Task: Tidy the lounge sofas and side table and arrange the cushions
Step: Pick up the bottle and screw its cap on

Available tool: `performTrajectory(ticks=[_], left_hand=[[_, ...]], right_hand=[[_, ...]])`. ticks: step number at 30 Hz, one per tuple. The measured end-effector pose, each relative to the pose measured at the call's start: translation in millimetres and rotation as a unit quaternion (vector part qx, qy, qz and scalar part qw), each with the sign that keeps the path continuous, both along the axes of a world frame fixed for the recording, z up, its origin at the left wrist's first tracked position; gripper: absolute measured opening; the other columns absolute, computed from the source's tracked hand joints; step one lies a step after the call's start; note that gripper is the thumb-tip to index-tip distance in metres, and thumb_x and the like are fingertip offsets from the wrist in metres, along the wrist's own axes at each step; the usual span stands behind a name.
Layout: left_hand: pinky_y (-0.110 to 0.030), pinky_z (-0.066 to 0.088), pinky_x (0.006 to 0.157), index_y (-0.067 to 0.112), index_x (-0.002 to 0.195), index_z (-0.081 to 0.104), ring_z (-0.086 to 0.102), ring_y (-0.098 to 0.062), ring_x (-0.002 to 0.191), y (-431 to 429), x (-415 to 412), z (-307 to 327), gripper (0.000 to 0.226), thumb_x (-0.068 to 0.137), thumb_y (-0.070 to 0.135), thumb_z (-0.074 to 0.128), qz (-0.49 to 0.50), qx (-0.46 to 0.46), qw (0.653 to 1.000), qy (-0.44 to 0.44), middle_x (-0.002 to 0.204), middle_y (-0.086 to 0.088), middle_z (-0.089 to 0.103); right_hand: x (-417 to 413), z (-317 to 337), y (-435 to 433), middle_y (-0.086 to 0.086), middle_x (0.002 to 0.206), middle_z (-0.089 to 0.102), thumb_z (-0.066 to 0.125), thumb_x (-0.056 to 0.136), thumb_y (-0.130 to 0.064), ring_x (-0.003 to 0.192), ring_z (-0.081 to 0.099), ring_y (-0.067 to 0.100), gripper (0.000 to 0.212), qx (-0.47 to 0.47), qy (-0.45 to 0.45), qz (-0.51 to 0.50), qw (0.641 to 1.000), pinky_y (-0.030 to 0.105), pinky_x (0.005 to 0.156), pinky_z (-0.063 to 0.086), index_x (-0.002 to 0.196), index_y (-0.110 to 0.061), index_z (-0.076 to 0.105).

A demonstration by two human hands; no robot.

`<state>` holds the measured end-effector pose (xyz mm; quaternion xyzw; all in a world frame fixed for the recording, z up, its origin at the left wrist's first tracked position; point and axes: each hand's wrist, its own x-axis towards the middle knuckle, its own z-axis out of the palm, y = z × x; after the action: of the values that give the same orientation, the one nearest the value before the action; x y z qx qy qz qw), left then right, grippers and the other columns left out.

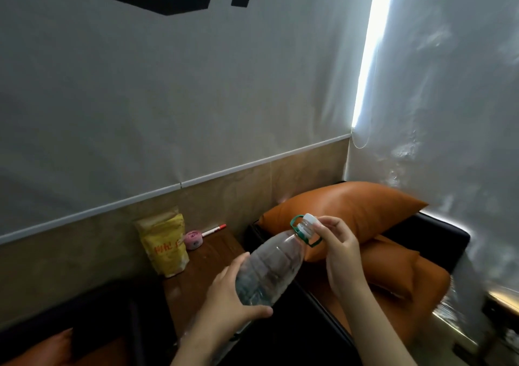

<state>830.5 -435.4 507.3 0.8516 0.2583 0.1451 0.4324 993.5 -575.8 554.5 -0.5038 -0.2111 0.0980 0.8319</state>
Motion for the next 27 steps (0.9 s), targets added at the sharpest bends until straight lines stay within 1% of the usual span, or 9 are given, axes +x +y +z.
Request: performTrajectory(ticks=[4,6,9,11,13,15,19,23,27], left_hand=[[-0.037,0.037,0.110,0.054,0.132,0.030,0.041,-0.008,0.128,-3,-1,2,0.111,0.034,0.060,0.082,0.007,0.016,1.000,-0.003,0.137,0.017,0.043],[-0.037,0.038,0.109,0.054,0.130,0.031,0.042,-0.007,0.127,-5,-2,3,0.110,0.033,0.059,0.083,0.006,0.002,1.000,-0.002,0.135,0.018,0.045],[-0.036,0.038,0.109,0.054,0.130,0.031,0.041,-0.006,0.127,-7,-1,5,0.110,0.033,0.060,0.082,0.002,-0.003,1.000,0.005,0.133,0.020,0.044],[-0.035,0.038,0.109,0.055,0.128,0.030,0.041,-0.007,0.126,-8,0,7,0.109,0.032,0.061,0.081,0.001,0.002,1.000,0.002,0.133,0.019,0.044],[-0.036,0.037,0.109,0.056,0.129,0.029,0.040,-0.007,0.126,-9,1,10,0.109,0.032,0.061,0.080,0.001,0.002,1.000,0.010,0.132,0.019,0.043],[-0.037,0.037,0.109,0.055,0.132,0.028,0.040,-0.008,0.125,-11,2,13,0.111,0.034,0.061,0.080,0.003,0.015,1.000,0.016,0.132,0.018,0.043],[-0.038,0.036,0.109,0.049,0.141,0.029,0.038,-0.010,0.127,-12,4,16,0.111,0.047,0.047,0.088,0.017,0.054,0.998,0.020,0.136,0.017,0.042],[-0.035,0.036,0.108,0.047,0.142,0.028,0.037,-0.010,0.127,-12,7,18,0.108,0.053,0.044,0.089,0.017,0.088,0.996,0.016,0.138,0.016,0.042],[-0.036,0.038,0.107,0.046,0.144,0.026,0.039,-0.013,0.125,-15,11,22,0.108,0.056,0.043,0.088,0.023,0.094,0.995,0.019,0.136,0.013,0.042]], right_hand=[[1,-3,-5,-0.001,0.077,0.067,0.066,0.083,-0.002,0.076,0.063,0.007,0.008,0.005,0.011,0.014,1.000,0.016,0.067,0.049,0.083,-0.009,0.063],[1,-5,-8,0.001,0.081,0.068,0.073,0.078,-0.009,0.080,0.062,0.010,0.012,-0.005,0.009,0.026,1.000,0.022,0.071,0.048,0.085,-0.009,0.065],[2,-6,-13,0.004,0.086,0.071,0.073,0.074,-0.020,0.084,0.060,0.019,0.017,-0.035,0.003,0.031,0.999,0.034,0.072,0.041,0.089,-0.011,0.069],[4,-6,-16,0.005,0.087,0.071,0.072,0.082,-0.013,0.085,0.058,0.022,0.008,-0.045,-0.005,0.032,0.998,0.038,0.072,0.039,0.090,-0.011,0.070],[5,-5,-18,0.005,0.088,0.071,0.065,0.086,-0.006,0.084,0.059,0.021,0.009,-0.054,-0.013,0.036,0.998,0.039,0.072,0.039,0.093,-0.010,0.070],[6,-2,-19,0.005,0.089,0.072,0.063,0.087,-0.005,0.082,0.062,0.015,0.012,-0.062,-0.020,0.038,0.997,0.033,0.070,0.042,0.095,-0.009,0.071],[9,2,-25,0.008,0.094,0.072,0.064,0.086,-0.005,0.082,0.066,0.007,0.014,-0.081,-0.045,0.042,0.995,0.018,0.066,0.050,0.099,-0.003,0.070],[11,3,-26,0.011,0.095,0.072,0.065,0.086,-0.004,0.083,0.067,0.004,0.017,-0.078,-0.049,0.037,0.995,0.014,0.067,0.050,0.102,0.002,0.068],[13,5,-25,0.009,0.088,0.070,0.069,0.084,-0.005,0.076,0.067,0.002,0.016,-0.072,-0.051,0.020,0.996,0.012,0.064,0.049,0.096,0.005,0.066]])
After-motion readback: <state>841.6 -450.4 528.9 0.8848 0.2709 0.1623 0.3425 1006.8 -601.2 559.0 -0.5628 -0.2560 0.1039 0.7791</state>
